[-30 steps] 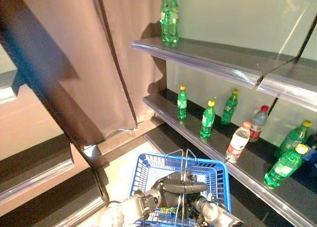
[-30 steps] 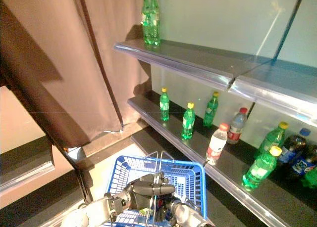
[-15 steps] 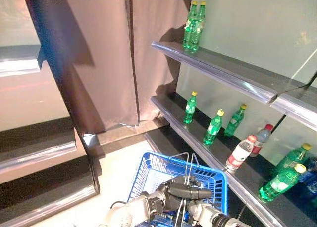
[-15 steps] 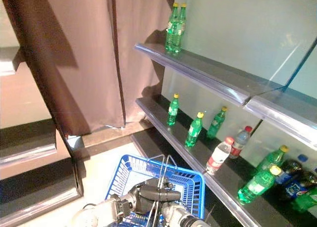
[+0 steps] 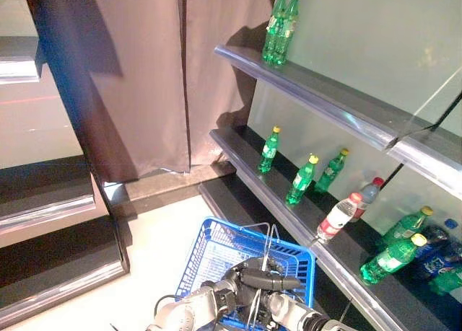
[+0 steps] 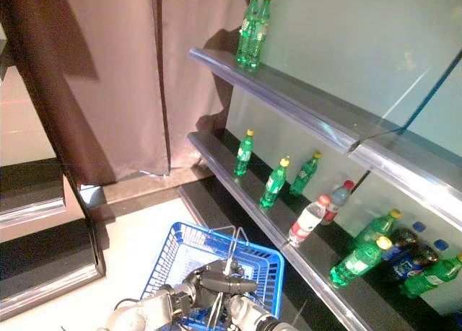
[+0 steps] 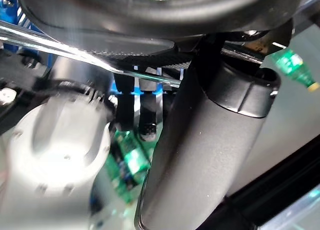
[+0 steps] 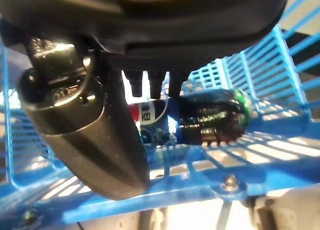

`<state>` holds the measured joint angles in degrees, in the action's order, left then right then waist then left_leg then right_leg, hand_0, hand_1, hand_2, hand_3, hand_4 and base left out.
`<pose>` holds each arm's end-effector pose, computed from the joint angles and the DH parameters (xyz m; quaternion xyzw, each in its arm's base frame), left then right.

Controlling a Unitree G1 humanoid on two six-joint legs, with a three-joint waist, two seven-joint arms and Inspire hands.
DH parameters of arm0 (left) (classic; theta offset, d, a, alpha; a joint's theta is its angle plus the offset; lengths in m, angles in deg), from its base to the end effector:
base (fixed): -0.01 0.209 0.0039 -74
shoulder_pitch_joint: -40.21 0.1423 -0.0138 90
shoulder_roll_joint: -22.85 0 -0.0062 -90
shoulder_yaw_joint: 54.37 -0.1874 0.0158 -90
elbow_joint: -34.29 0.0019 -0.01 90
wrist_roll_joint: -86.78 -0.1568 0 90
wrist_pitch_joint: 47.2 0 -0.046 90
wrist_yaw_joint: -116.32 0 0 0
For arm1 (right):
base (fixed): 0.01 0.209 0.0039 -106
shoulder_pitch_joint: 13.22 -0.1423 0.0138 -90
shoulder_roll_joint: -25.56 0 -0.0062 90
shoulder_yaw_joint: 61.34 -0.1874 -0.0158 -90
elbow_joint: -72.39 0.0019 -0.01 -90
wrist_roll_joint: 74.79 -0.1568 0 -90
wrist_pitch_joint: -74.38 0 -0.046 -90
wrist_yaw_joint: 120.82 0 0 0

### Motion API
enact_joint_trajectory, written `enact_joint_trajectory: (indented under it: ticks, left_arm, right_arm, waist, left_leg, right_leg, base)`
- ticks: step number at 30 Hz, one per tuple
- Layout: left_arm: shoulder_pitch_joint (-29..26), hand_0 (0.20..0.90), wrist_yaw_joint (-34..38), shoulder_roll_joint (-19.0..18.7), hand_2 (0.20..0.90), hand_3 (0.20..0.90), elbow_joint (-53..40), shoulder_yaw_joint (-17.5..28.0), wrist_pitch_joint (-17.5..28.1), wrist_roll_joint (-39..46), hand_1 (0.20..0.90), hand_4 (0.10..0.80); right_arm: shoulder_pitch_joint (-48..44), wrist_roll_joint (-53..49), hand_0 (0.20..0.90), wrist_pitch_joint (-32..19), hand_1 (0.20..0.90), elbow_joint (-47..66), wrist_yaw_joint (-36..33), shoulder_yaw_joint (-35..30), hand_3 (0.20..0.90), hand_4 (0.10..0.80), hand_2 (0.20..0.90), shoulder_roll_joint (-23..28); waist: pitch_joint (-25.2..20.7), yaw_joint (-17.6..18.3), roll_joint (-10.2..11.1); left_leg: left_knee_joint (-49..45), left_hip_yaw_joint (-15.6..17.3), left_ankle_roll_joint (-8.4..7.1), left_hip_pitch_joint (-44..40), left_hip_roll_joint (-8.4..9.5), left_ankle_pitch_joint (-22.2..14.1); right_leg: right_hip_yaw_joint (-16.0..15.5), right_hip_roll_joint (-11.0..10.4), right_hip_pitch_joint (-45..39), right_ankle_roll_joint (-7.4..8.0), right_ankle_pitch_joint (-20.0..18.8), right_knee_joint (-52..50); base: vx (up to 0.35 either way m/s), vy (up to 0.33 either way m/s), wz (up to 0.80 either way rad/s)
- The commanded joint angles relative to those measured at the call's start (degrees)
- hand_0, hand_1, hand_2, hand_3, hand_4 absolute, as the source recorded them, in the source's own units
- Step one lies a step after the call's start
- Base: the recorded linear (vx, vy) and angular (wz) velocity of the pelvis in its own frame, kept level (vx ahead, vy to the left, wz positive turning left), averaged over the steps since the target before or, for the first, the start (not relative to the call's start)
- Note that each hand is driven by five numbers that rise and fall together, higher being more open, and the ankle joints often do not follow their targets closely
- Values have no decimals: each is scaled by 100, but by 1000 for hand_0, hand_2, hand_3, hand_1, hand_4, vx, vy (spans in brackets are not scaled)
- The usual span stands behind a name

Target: Pick up the drink and place into the basket.

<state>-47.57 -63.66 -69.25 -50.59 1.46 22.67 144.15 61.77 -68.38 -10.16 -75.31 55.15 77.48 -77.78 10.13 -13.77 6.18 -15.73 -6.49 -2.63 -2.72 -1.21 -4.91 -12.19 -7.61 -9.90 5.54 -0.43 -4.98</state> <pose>0.1645 0.0948 -0.0221 -0.2744 0.3825 -0.2471 0.8470 0.1681 -0.0725 -0.1041 -0.3517 0.3425 0.3242 0.8086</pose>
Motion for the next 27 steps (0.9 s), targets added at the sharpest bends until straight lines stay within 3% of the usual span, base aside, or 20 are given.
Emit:
enact_joint_trajectory:
  ticks: [1,8,16,21,27]
  left_arm:
    - [-744,300,165,368,300,200,-1452,389,754,-347,300,100]
    - [267,300,191,-214,300,200,-2489,1754,434,-425,300,100]
    - [1280,300,27,-567,300,200,-2833,3197,61,503,300,100]
    - [1623,300,-94,-601,300,200,-2663,3448,73,598,300,100]
    - [1945,300,116,-442,300,200,-2421,3428,689,291,300,100]
  right_arm:
    - [-779,-105,900,-604,900,1272,-709,-452,900,800,900,491]
    - [454,445,900,-519,900,3790,-820,-1445,900,800,900,1654]
    - [1891,596,900,-920,900,5734,-641,-3104,900,800,900,2547]
    - [2360,135,900,-1403,900,6329,-683,-3826,900,800,900,2703]
    - [2875,-922,900,-2495,900,6786,-961,-4478,900,800,900,2511]
  waist:
    - [-71,178,-166]
    - [150,348,-178]
    - [239,604,-324]
    - [219,772,-349]
    - [157,967,-409]
  left_leg:
    - [775,564,334,-289,120,252]
    - [990,576,292,-196,15,470]
    - [1169,597,224,-211,-70,665]
    - [1270,660,163,-302,-106,715]
    - [1343,724,87,-414,-153,714]
  right_leg:
    - [-42,165,-150,360,-135,89]
    - [60,223,3,298,-266,231]
    - [73,207,64,192,-313,327]
    - [76,197,48,142,-279,349]
    - [80,206,-6,42,-162,318]
  base:
    - [-150,-88,-5]
    - [-175,-49,-9]
    - [-127,25,-11]
    - [-66,35,-11]
    - [-46,27,-6]
